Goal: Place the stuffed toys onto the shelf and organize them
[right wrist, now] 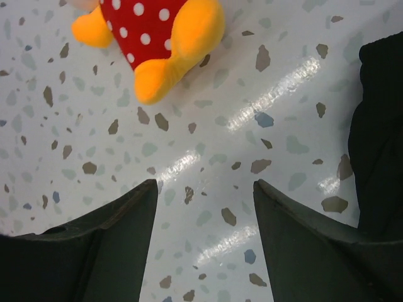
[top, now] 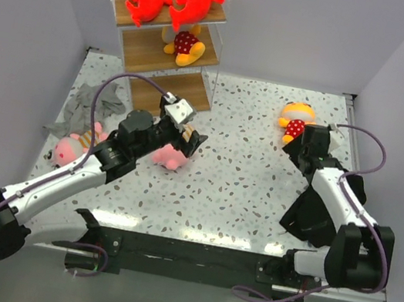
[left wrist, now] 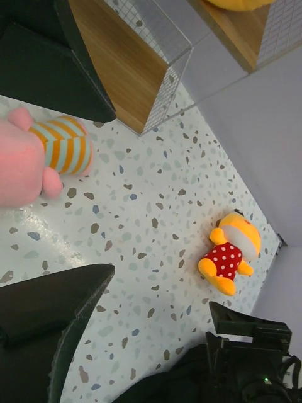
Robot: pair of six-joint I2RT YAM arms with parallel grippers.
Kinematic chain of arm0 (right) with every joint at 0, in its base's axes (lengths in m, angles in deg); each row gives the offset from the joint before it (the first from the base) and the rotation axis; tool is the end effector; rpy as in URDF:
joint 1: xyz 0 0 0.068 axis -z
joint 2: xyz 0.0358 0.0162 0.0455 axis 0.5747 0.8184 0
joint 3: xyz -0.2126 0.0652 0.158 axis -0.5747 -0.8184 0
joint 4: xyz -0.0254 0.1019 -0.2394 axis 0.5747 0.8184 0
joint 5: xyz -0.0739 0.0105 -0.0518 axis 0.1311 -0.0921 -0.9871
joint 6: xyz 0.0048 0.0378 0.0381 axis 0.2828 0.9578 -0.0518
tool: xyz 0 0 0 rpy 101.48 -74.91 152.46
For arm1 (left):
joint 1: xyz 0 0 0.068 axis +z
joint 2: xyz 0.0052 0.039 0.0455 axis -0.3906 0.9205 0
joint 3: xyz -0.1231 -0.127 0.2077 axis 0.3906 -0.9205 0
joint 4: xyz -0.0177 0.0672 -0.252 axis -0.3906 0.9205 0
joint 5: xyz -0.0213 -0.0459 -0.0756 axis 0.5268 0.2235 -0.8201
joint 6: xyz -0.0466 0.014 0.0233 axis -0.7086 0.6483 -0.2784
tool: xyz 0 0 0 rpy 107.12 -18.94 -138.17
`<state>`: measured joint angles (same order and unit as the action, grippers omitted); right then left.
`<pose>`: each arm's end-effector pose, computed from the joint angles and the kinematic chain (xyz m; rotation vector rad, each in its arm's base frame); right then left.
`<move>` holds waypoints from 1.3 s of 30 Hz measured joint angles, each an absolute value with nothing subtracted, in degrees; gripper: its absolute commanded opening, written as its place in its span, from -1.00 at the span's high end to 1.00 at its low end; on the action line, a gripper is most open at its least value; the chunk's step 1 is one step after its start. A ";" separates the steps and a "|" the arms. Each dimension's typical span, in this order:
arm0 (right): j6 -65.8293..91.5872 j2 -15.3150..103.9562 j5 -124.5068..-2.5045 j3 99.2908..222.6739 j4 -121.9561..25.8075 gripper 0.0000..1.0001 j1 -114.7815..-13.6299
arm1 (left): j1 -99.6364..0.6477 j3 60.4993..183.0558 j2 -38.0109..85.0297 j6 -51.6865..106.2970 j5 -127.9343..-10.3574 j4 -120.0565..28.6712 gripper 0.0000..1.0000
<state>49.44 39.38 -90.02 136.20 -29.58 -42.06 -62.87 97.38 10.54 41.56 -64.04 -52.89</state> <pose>0.2802 0.0227 0.2442 0.8669 2.1249 0.0651 0.1975 -0.1678 0.3333 0.6535 1.5610 -0.5355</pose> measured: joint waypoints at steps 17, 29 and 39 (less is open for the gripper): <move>54.55 65.58 -83.90 147.24 -42.67 -0.14 -32.75 | -63.83 97.40 2.41 40.08 -53.95 -53.04 -0.95; 52.46 66.35 -77.96 147.39 -49.29 1.00 -29.06 | -64.34 97.40 2.63 41.52 -53.03 -52.58 -0.88; 54.07 54.46 -72.88 134.21 -52.77 1.00 -31.72 | -64.34 97.38 1.97 41.63 -50.49 -52.56 -0.87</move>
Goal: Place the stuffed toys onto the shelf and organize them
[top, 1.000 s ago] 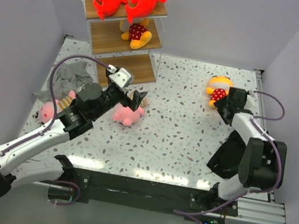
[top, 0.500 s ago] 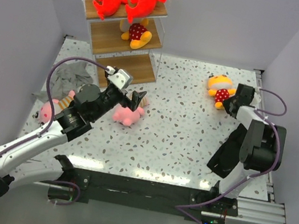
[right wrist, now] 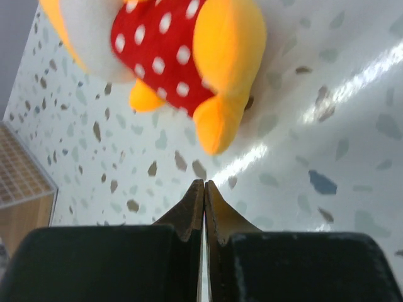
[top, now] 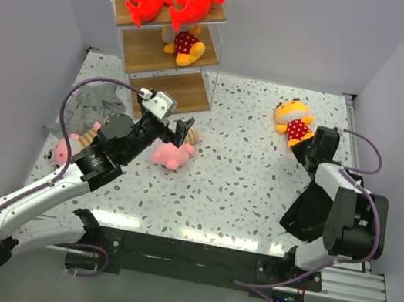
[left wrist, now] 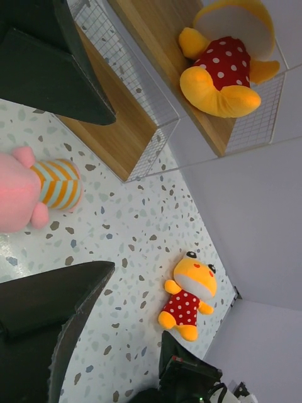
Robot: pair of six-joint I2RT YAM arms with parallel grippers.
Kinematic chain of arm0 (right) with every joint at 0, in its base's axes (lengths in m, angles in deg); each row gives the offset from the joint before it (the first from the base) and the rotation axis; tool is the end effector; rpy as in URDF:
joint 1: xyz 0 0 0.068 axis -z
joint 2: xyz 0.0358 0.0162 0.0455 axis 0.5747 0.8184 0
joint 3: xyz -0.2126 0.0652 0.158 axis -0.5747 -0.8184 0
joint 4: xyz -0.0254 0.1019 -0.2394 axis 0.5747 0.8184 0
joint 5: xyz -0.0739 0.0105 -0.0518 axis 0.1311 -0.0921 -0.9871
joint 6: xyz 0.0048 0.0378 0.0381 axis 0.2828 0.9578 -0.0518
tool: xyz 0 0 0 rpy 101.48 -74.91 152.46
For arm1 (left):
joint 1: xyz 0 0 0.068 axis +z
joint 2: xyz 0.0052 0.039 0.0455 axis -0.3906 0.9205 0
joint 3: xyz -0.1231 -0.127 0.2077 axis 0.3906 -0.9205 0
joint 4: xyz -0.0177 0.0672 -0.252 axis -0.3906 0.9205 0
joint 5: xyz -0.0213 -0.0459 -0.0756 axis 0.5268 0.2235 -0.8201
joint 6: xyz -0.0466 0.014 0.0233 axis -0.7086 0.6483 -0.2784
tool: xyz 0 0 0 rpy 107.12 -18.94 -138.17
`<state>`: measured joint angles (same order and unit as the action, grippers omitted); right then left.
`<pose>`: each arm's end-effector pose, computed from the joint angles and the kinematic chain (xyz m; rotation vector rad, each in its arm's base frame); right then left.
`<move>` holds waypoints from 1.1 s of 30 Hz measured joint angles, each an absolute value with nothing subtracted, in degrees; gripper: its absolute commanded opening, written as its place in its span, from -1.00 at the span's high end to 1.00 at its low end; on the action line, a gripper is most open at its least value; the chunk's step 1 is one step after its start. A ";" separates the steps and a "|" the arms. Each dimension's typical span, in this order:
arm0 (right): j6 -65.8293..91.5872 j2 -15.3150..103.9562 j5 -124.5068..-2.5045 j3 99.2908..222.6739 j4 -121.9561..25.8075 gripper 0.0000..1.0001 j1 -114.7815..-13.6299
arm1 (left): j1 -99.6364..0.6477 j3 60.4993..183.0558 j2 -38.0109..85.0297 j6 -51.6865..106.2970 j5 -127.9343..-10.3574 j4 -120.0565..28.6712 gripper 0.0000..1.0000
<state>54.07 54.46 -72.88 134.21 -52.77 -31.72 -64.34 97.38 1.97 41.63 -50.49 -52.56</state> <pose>0.3325 -0.0206 0.1889 0.9973 2.0357 0.3857 0.1717 -0.1427 0.3658 0.4381 1.4709 -0.3998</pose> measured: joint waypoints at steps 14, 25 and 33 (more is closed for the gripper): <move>52.06 50.15 -81.98 140.13 -48.20 -0.31 -31.16 | -65.67 96.57 1.75 43.31 -47.85 -52.89 -0.87; 51.71 64.56 -82.57 149.18 -45.38 -0.32 -27.57 | -65.82 96.57 1.82 44.03 -47.67 -52.78 -0.87; 50.86 70.46 -83.79 152.35 -46.84 1.00 -27.55 | -65.82 96.57 2.28 44.03 -47.96 -52.52 -0.87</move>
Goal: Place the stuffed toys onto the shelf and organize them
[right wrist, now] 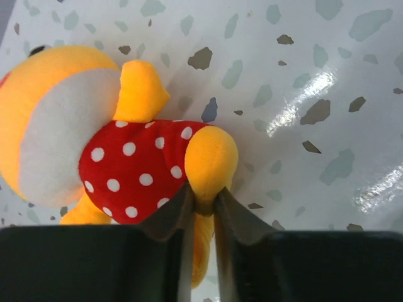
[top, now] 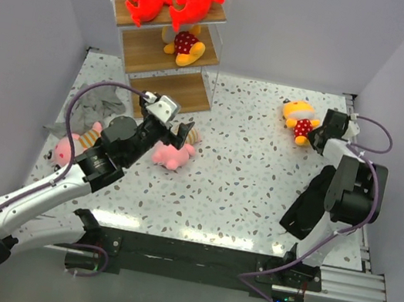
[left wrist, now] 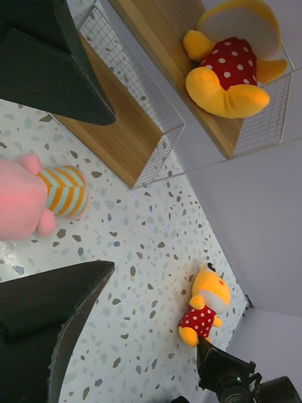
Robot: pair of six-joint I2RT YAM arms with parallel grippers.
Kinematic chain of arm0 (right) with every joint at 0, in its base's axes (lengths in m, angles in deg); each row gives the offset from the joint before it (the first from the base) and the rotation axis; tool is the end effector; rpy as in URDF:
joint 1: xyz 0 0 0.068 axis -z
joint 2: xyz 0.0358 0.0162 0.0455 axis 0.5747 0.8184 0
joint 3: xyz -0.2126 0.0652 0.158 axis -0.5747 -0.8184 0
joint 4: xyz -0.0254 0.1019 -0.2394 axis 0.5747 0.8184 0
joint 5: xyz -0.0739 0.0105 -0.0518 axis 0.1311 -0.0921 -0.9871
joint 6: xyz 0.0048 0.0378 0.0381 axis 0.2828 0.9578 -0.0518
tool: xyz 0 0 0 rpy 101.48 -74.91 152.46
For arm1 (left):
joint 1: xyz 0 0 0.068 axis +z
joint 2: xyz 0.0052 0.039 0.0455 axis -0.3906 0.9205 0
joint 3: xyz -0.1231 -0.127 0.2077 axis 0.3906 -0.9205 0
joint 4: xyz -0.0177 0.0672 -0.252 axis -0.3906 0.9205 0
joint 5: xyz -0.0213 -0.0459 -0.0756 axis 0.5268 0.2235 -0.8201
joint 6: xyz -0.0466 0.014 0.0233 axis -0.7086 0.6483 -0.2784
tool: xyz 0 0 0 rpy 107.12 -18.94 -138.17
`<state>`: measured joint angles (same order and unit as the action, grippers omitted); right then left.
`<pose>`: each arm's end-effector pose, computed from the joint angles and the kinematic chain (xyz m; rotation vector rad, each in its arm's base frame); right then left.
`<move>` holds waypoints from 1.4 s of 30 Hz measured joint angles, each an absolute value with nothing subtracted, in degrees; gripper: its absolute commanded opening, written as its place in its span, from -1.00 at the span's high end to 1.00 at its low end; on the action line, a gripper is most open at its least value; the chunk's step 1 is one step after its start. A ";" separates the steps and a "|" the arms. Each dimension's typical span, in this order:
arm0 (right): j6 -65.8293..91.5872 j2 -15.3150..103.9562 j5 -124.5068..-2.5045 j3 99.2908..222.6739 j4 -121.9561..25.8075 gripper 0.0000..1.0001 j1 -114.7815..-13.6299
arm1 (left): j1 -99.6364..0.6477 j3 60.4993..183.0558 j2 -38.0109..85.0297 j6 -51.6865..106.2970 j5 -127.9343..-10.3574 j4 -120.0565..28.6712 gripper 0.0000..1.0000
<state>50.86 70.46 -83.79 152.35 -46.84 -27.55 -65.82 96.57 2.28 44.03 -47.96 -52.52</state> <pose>0.4002 -0.0608 0.1805 1.1069 1.9985 0.0846 0.1701 -0.1470 0.3595 0.4623 1.4814 -0.3476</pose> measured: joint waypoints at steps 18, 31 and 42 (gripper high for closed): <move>66.77 33.32 -84.25 122.56 -44.88 1.00 -51.02 | -65.85 97.33 4.37 43.60 -44.68 -51.77 -1.00; 87.62 22.00 -90.70 114.34 -36.13 0.85 -75.24 | -65.89 105.90 9.29 38.02 -56.22 -39.71 -0.95; 86.68 15.90 -96.05 116.88 -28.99 -0.15 -78.96 | -65.89 113.33 11.83 37.89 -59.06 -26.38 -0.58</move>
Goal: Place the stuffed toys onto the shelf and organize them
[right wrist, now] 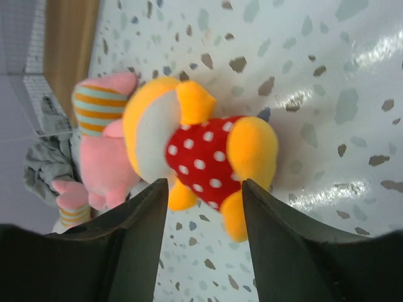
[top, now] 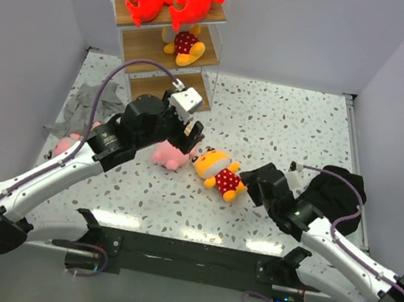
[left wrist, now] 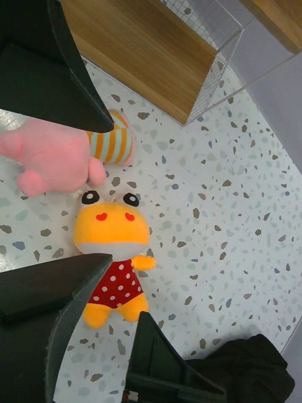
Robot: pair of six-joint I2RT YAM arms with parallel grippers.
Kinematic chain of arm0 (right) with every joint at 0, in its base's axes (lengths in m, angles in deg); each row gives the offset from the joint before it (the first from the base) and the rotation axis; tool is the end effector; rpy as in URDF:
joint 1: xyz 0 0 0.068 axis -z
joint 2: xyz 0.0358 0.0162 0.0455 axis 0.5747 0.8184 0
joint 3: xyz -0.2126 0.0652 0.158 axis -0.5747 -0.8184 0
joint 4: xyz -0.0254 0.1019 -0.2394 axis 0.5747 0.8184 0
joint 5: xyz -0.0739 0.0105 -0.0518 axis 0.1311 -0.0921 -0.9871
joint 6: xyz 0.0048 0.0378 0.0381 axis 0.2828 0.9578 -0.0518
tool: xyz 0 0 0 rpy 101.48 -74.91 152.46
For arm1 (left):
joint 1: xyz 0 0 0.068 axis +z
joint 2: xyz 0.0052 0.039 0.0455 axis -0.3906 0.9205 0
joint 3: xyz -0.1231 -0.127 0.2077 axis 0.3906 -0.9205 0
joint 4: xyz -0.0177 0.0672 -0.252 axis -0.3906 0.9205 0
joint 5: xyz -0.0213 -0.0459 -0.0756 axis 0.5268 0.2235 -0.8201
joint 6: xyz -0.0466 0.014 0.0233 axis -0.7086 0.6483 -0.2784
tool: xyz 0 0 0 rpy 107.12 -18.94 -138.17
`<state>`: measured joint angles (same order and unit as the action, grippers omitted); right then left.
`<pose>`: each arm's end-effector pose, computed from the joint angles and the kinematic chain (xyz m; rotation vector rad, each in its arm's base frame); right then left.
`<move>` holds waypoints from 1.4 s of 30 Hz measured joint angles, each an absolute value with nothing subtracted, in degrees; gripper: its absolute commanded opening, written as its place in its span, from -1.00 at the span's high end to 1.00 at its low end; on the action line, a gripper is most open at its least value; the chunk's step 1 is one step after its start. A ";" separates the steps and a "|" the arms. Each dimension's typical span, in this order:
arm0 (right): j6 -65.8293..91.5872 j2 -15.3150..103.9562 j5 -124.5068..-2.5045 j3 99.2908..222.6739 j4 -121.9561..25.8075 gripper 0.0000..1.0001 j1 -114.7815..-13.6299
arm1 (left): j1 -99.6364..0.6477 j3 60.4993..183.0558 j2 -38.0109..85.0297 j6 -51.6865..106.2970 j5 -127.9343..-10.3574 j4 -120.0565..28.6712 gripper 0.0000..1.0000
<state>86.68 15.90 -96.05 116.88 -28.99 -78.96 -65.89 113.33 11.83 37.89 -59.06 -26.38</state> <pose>0.1477 0.1212 0.2217 0.9395 2.0967 0.6908 0.1859 -0.1714 0.3777 0.6590 1.7833 -0.4956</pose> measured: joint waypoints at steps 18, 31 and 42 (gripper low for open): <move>53.79 -11.96 -114.17 133.03 -12.07 -0.08 -77.32 | -84.80 126.42 43.28 28.82 -48.52 -20.48 -0.02; 52.96 -21.25 -115.31 137.18 -6.80 -0.09 -77.32 | -92.40 124.94 50.62 26.07 -43.89 -29.96 -0.11; 52.98 -23.42 -115.61 137.18 -5.40 -0.08 -77.32 | -93.41 123.71 56.77 26.18 -36.61 -32.04 0.03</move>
